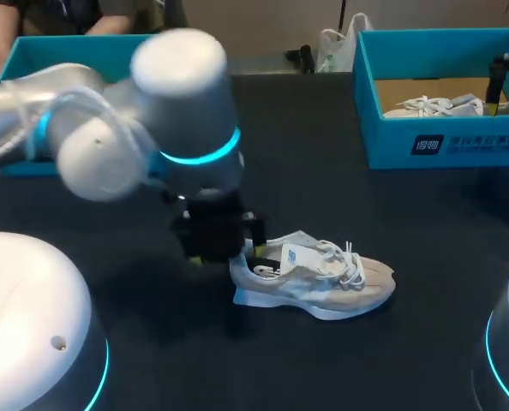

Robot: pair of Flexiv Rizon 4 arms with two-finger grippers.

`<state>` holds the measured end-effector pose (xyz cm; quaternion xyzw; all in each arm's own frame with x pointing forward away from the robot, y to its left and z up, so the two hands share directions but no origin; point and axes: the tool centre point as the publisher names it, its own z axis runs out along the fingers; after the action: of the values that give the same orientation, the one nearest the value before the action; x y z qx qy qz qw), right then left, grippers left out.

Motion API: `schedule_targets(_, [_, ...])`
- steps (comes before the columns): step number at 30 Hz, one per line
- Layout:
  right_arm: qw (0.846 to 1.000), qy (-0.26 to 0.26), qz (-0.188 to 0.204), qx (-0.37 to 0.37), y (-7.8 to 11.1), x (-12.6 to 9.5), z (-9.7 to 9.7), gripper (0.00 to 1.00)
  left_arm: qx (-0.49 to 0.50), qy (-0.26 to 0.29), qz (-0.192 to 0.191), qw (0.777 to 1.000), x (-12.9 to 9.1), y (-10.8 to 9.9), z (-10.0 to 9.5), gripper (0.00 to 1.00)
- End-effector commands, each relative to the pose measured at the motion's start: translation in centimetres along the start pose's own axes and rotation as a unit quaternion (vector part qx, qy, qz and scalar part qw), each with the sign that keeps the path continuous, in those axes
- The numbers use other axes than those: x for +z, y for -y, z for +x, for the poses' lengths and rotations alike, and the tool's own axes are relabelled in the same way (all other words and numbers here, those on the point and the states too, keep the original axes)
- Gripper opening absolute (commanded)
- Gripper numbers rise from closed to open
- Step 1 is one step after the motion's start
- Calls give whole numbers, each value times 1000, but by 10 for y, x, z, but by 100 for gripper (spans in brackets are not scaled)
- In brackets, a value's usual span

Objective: Take the shoe out of the shoebox, open the shoe tongue, remove and reinsert the insole, then place the shoe into the shoebox

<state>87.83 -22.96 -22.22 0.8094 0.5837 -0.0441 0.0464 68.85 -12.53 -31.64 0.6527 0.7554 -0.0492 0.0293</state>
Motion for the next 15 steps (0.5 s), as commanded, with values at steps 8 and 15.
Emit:
schedule_targets(8, [1000, 1, -1, 0, 0, 0, 0, 100, -90, 146, 88, 981, -32, 6, 44, 100])
schedule_targets(15, [1000, 1, -1, 0, 0, 0, 0, 100, -150, 148, 85, 974, -26, 0, 51, 100])
